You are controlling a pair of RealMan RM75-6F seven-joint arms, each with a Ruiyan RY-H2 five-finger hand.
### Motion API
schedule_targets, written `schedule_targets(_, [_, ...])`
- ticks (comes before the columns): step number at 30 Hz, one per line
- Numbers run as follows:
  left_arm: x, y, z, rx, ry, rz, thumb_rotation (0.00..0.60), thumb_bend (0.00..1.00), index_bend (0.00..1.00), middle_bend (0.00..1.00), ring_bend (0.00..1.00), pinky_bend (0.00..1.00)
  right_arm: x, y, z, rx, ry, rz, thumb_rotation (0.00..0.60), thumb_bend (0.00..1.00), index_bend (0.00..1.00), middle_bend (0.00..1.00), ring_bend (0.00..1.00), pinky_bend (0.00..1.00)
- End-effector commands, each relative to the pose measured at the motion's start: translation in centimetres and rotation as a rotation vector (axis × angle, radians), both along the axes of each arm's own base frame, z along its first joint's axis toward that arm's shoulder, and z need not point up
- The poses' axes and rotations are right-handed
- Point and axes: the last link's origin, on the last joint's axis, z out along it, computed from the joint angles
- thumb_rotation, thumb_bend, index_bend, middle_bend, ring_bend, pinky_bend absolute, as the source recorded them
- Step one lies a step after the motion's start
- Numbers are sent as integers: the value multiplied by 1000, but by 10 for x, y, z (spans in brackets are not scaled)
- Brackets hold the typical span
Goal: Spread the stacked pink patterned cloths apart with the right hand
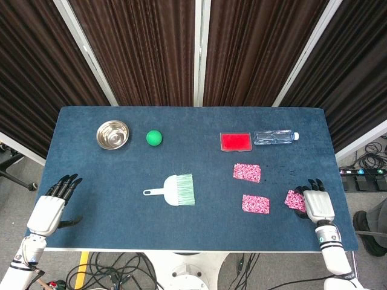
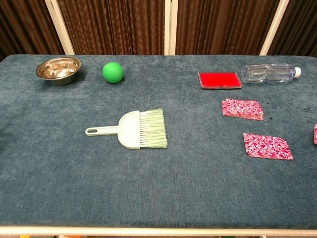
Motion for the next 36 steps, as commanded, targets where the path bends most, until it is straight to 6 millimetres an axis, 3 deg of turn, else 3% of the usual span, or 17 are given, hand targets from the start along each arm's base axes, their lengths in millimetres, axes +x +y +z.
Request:
schedule_targets(1, [-1,-1,0,0,-1,2,600,0,81,45,29,227,0,0,-3,11,-5,-1,600,128,345,382,76,0])
schedule_targets(11, [-3,-1,1,1,-6,3,600,0,81,45,29,227,0,1,-6,52,-4,-15,600,101,80,258,0,0])
schedule_targets(19, [-1,-1,3,8,-5,-3,600,0,81,45,29,227,9,0,3,17,-33,13,600,101,69,250,0,0])
schedule_targets(27, [1,-1,4,11,-9,-7,600,0,81,44,29,227,33,1,38,-97,-122,85,600,97,70,252,0,0])
schedule_targets(31, [1,0,3,10,-10,-6,600,0,81,45,29,227,45,5,52,-188,-210,187,600,112,131,283,3,0])
schedule_targets(36, [1,1,2,14,-14,-1,600,0,80,44,29,227,43,29,59,-163,-128,312,600,131,83,170,0,0])
